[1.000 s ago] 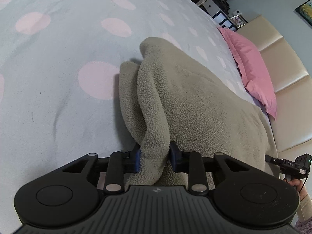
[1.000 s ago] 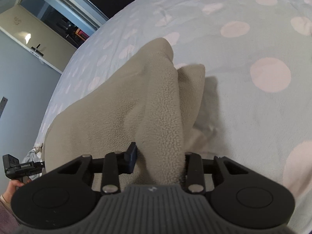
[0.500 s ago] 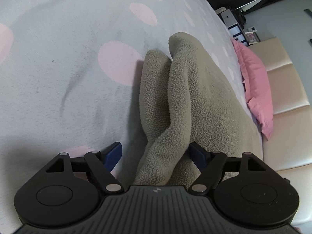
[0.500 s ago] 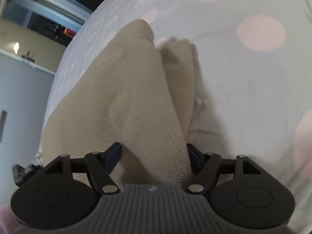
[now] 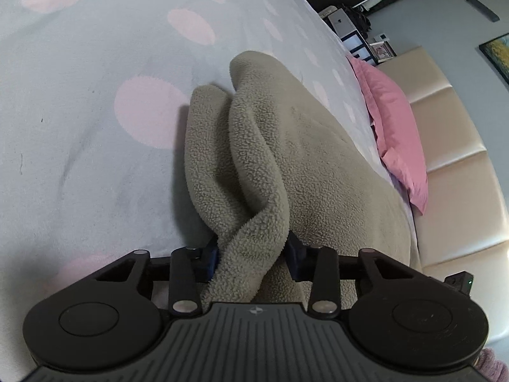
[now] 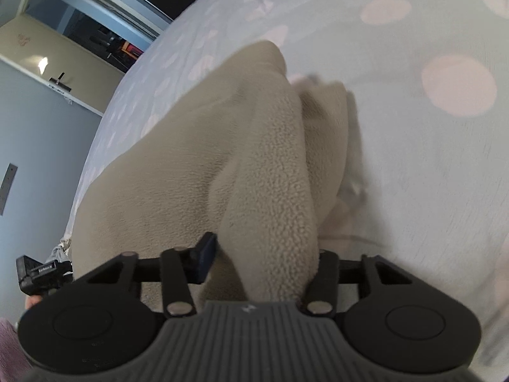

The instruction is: Fold clothes

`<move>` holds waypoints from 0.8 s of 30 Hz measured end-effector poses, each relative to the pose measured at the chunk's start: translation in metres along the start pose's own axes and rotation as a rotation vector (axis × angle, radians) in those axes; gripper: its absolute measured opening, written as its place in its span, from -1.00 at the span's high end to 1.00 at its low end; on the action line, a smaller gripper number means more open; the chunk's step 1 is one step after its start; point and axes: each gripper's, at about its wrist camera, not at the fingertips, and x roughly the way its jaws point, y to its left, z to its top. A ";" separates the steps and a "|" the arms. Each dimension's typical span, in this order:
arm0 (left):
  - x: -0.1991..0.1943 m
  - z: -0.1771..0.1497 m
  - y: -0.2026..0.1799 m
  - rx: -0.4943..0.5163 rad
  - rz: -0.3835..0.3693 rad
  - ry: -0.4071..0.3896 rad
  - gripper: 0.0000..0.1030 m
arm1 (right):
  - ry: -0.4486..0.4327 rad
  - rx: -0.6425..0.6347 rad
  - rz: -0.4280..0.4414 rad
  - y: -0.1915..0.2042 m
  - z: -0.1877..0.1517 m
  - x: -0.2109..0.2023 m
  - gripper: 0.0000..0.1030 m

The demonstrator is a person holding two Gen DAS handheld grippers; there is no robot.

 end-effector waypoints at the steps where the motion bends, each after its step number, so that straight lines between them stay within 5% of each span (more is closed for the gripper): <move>1: -0.001 0.000 -0.002 0.006 0.004 0.000 0.32 | -0.006 -0.004 0.000 0.002 0.000 -0.003 0.15; 3: -0.001 0.000 -0.002 -0.007 0.025 0.006 0.29 | -0.014 -0.003 0.001 0.003 0.001 -0.009 0.18; 6: -0.001 0.003 0.001 -0.052 0.065 0.020 -0.21 | -0.018 -0.008 -0.004 0.007 0.001 -0.013 0.19; 13: -0.001 0.010 0.023 -0.151 0.021 0.112 -0.32 | -0.010 -0.023 -0.022 0.010 0.000 -0.015 0.18; 18: 0.009 0.005 0.017 -0.130 0.019 0.095 -0.57 | -0.001 -0.016 -0.026 0.002 -0.003 -0.015 0.16; 21: 0.013 0.005 0.012 -0.098 0.013 0.092 -0.55 | 0.005 -0.011 -0.032 -0.001 -0.002 -0.011 0.15; 24: 0.013 0.003 0.009 -0.080 -0.010 0.084 -0.29 | 0.007 -0.008 -0.034 -0.002 -0.001 -0.009 0.14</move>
